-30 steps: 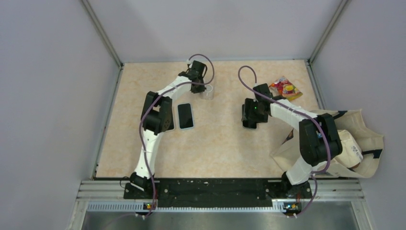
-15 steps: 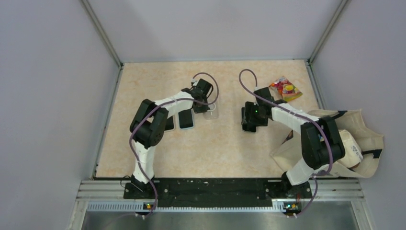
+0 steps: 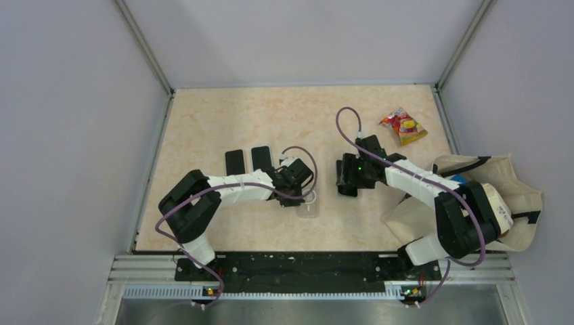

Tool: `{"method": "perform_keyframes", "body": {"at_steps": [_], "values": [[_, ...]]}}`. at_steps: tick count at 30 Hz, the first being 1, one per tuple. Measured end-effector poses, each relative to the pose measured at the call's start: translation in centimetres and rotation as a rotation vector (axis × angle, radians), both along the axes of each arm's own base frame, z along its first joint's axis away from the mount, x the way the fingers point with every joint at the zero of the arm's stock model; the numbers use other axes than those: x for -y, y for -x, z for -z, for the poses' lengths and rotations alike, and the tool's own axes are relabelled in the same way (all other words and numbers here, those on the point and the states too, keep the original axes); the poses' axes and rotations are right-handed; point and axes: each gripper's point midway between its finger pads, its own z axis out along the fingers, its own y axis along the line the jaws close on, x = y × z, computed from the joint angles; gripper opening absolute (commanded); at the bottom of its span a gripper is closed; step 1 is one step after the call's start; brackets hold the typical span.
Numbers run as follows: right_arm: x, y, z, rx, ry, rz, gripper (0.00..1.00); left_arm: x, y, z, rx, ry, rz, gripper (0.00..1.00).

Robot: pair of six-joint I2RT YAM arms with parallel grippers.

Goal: Put the phone into the phone case

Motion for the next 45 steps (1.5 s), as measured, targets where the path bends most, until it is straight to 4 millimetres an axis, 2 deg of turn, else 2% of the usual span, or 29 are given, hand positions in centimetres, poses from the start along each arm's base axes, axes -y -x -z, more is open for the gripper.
{"method": "perform_keyframes", "body": {"at_steps": [3, 10, 13, 18, 22, 26, 31, 35, 38, 45], "values": [[-0.5, 0.8, -0.6, 0.014, -0.011, 0.000, 0.33, 0.3, 1.8, 0.0, -0.016, 0.017, -0.017, 0.01], [-2.2, 1.6, -2.1, 0.055, -0.050, -0.008, 0.32, 1.0, 2.9, -0.2, -0.032, 0.045, -0.049, 0.33], [-2.7, 1.9, -2.2, 0.056, -0.048, -0.008, 0.32, 1.1, 2.9, -0.3, -0.034, 0.051, -0.060, 0.41], [-3.7, 2.6, -2.1, 0.059, -0.039, -0.024, 0.32, 0.9, 2.7, -1.5, -0.009, 0.062, -0.068, 0.44], [-4.8, 3.4, -2.1, 0.066, -0.026, -0.035, 0.31, 0.2, 2.1, -3.4, 0.033, 0.088, -0.091, 0.45], [-6.3, 4.5, -2.3, 0.081, -0.012, -0.058, 0.31, -2.1, 1.2, -4.8, 0.069, 0.120, -0.147, 0.45], [-9.1, 4.9, -2.8, 0.112, 0.023, -0.080, 0.32, -5.6, 0.7, -4.0, 0.067, 0.107, -0.211, 0.44], [-11.5, 5.3, -2.6, 0.123, 0.044, -0.094, 0.32, -7.5, 1.1, -3.4, 0.054, 0.102, -0.230, 0.44], [-12.4, 5.7, -1.8, 0.117, 0.071, -0.092, 0.34, -8.0, 1.3, -3.4, 0.051, 0.112, -0.228, 0.44], [-12.5, 6.9, 0.0, 0.085, 0.134, -0.069, 0.52, -8.0, 1.3, -3.8, 0.062, 0.145, -0.209, 0.43]]}}
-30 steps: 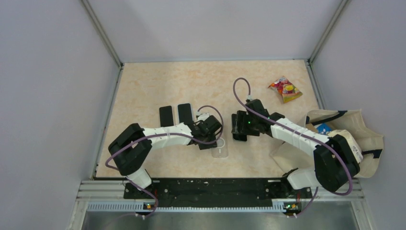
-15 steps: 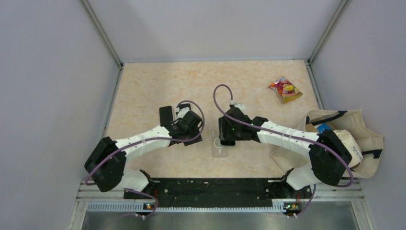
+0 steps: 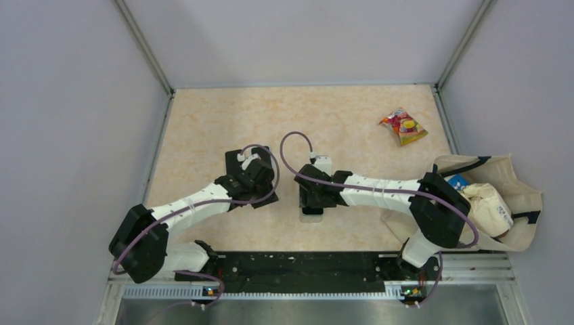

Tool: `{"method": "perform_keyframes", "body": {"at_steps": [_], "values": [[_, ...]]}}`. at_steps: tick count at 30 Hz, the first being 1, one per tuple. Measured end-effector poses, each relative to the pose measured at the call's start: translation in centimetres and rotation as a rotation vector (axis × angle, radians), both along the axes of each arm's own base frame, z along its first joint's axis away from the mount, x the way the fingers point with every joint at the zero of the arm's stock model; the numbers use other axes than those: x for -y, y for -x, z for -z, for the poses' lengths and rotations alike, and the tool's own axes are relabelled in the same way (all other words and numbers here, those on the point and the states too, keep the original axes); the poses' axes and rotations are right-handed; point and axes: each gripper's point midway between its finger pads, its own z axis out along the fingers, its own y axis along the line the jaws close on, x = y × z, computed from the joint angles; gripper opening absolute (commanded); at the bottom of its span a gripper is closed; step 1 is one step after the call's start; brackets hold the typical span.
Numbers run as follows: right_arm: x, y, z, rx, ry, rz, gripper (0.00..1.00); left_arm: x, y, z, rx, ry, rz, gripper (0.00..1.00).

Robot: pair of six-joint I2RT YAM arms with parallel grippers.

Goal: Put the phone into the phone case

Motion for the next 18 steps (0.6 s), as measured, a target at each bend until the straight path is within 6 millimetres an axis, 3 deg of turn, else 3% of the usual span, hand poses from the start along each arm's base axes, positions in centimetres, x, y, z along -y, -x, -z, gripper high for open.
{"method": "perform_keyframes", "body": {"at_steps": [4, 8, 14, 18], "values": [[0.0, 0.0, 0.0, 0.002, 0.000, 0.016, 0.71, 0.2, 0.0, 0.0, 0.003, 0.012, 0.006, 0.42], [-0.1, 0.0, 0.0, 0.004, -0.009, 0.018, 0.82, 0.6, -0.1, -0.1, 0.005, 0.027, 0.014, 0.42], [-1.0, -0.3, -0.6, 0.018, -0.050, 0.007, 0.88, 0.9, -0.1, 0.3, -0.006, 0.031, 0.020, 0.42], [-1.2, -0.4, -1.9, 0.042, -0.083, -0.007, 0.85, 1.0, 0.0, 1.1, -0.033, 0.019, 0.027, 0.38]]}}
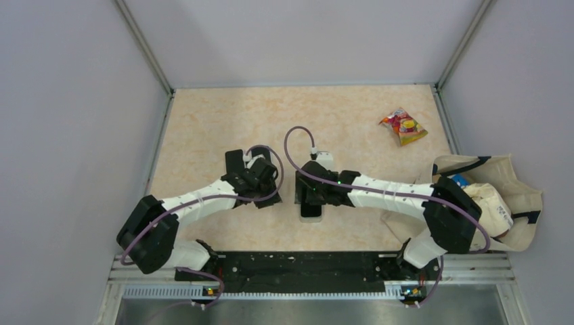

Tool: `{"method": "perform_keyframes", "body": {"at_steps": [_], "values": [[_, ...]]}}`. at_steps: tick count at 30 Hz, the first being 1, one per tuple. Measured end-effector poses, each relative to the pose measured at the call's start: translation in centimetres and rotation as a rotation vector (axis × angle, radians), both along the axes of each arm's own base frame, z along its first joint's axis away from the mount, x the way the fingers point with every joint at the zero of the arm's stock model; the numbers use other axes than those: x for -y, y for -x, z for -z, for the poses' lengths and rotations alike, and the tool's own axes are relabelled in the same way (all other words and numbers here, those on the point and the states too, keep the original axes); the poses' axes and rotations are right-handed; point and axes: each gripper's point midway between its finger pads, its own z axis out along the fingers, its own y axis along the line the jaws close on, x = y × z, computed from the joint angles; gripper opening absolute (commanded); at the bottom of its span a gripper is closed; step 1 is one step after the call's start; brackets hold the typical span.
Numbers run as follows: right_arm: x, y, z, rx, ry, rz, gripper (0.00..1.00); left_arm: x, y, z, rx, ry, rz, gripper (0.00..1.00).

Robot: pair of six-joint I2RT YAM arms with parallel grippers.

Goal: Put the phone into the phone case

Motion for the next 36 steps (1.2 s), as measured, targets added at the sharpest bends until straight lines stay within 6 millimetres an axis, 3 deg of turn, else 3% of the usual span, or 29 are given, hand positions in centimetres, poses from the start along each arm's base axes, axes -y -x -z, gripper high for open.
{"method": "perform_keyframes", "body": {"at_steps": [5, 9, 14, 17, 23, 36], "values": [[2.2, -1.1, -1.8, 0.025, -0.060, 0.018, 0.74, 1.5, -1.1, 0.5, -0.031, -0.007, 0.025, 0.27], [5.4, -4.1, -1.9, 0.027, -0.082, 0.083, 0.63, 3.0, -2.6, 1.0, -0.045, -0.018, 0.037, 0.19], [7.1, -6.7, -1.7, 0.032, -0.094, 0.109, 0.55, 4.7, -4.7, 1.5, -0.049, -0.030, 0.039, 0.15], [6.9, -7.5, -0.8, 0.013, -0.078, 0.096, 0.49, 5.5, -5.7, 1.9, -0.053, -0.034, 0.039, 0.12], [6.5, -8.8, 0.5, -0.006, -0.049, 0.105, 0.48, 6.3, -6.5, 2.5, -0.064, -0.039, 0.038, 0.09], [5.7, -11.5, 2.5, -0.012, -0.053, 0.203, 0.42, 6.5, -6.6, 2.6, -0.065, -0.029, 0.040, 0.05]]}}
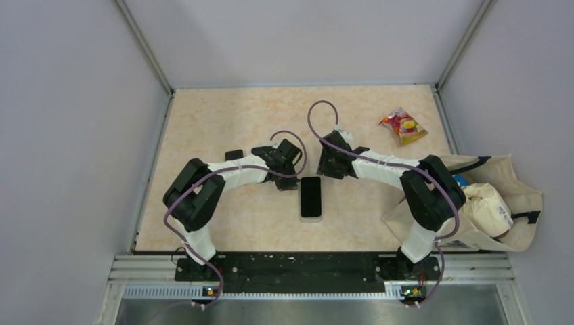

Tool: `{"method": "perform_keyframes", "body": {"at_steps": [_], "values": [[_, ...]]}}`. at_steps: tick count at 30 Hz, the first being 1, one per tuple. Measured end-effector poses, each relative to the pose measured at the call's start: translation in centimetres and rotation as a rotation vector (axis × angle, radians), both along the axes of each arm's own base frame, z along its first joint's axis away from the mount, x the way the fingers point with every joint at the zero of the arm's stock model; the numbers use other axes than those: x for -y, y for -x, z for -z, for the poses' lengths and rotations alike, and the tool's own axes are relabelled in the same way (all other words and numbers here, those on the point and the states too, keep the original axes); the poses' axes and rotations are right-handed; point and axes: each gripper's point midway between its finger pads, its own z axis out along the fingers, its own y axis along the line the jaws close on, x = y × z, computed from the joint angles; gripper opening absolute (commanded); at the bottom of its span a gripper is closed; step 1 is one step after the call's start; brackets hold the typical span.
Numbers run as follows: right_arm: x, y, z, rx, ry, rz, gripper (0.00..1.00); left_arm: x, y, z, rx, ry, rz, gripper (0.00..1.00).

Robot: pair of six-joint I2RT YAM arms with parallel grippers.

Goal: Put the phone into the phone case

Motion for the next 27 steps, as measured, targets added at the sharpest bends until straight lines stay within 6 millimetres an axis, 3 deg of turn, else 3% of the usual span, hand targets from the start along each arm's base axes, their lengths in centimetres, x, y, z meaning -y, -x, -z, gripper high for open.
{"method": "perform_keyframes", "body": {"at_steps": [8, 19, 27], "values": [[-1.0, 0.4, 0.2, -0.002, -0.016, -0.001, 0.39, 0.4, 0.2, 0.0, -0.007, 0.019, 0.012, 0.03], [-2.4, 2.6, 0.7, -0.001, -0.018, -0.030, 0.37, 0.7, 0.4, 0.0, -0.015, 0.040, 0.027, 0.03], [-1.7, 3.4, -0.3, 0.006, -0.014, -0.033, 0.59, 0.9, 0.6, 0.0, -0.016, 0.054, 0.035, 0.08]]}}
